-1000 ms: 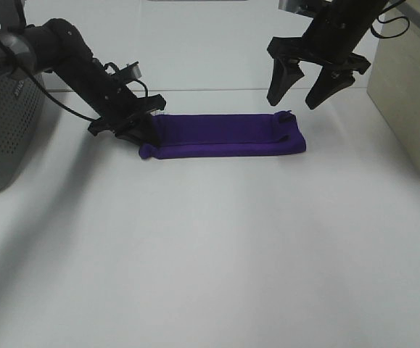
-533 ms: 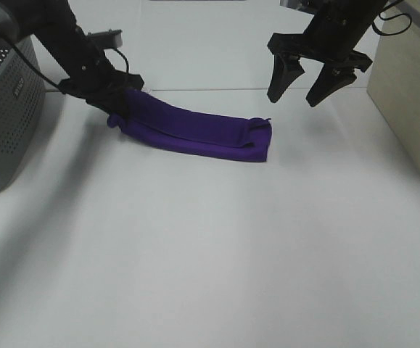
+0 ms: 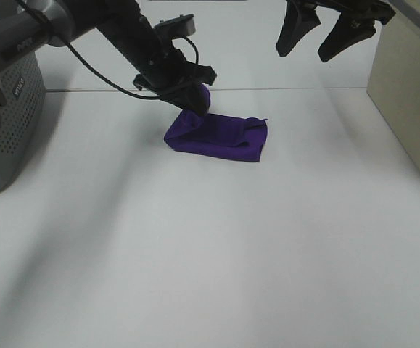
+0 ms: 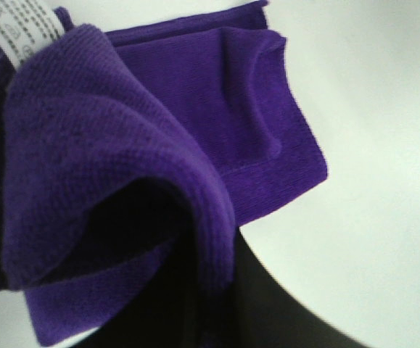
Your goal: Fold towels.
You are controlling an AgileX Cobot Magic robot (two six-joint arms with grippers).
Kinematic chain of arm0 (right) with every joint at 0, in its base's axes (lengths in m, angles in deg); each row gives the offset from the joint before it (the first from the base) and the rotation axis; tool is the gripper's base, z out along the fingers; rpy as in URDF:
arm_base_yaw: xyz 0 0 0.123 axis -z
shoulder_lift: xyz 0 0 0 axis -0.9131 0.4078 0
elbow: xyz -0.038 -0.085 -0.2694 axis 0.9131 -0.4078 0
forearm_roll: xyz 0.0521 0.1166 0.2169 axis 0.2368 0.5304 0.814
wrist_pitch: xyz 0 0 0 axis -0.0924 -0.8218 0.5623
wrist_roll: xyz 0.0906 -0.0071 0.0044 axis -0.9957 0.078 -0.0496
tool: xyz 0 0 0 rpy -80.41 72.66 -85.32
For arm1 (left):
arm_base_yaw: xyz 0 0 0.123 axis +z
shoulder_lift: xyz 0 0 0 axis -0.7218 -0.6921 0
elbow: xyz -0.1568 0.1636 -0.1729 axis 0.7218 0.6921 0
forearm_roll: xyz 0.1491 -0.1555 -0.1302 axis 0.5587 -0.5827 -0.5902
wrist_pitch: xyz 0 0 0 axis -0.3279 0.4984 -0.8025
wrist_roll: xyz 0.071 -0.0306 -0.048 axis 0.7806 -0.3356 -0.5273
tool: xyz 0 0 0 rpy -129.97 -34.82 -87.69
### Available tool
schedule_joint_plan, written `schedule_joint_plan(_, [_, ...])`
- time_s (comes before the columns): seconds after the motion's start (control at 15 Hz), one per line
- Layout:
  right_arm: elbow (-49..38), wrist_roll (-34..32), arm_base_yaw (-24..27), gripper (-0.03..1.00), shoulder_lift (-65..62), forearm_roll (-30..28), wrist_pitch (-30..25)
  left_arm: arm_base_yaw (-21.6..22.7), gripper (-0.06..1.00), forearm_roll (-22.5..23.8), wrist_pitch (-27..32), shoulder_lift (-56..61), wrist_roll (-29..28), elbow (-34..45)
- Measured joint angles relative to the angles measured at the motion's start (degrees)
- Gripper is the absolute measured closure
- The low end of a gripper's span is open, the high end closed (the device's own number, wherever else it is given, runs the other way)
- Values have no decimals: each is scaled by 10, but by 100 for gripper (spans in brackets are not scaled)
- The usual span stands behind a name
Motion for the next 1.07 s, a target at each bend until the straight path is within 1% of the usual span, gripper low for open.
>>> schedule_joint_plan(0.13, [0, 0, 0, 23, -13, 0, 0, -23, 90, -2, -34, -14, -3, 0])
schedule_joint_plan(0.2, [0, 0, 0, 23, -21, 0, -1, -39, 69, -17, -83, -19, -4, 0])
schedule_joint_plan(0.27, [0, 0, 0, 23, -21, 0, -1, -39, 69, -17, -83, -19, -4, 0])
schedule_joint_plan(0.33, [0, -1, 0, 23, -33, 0, -1, -57, 36, -70, -114, -20, 1, 0])
schedule_joint_plan(0.4, [0, -1, 0, 23, -38, 0, -1, -63, 31, -89, -120, -20, 8, 0])
schedule_joint_plan(0.47, [0, -1, 0, 23, -46, 0, -1, -66, 26, -97, -120, -20, 11, 0])
schedule_joint_plan(0.53, [0, -1, 0, 23, -52, 0, -1, -66, 24, -102, -120, -20, 13, 0])
schedule_joint_plan(0.73, [0, -1, 0, 23, -73, -1, -1, -56, 23, -101, -109, -7, 13, 0])
schedule_joint_plan(0.8, [0, -1, 0, 23, -77, -2, -1, -50, 23, -88, -103, 6, 14, 0])
schedule_joint_plan(0.93, [0, -2, 0, 23, -84, -11, -2, -34, 23, -20, -79, 46, 3, 0])
schedule_joint_plan(1.0, [0, -10, 0, 23, -90, -19, -2, -22, 23, 36, -60, 68, -22, 0])
schedule_joint_plan(1.07, [0, -13, 0, 23, -97, -28, -2, -14, 23, 99, -33, 84, -62, 0])
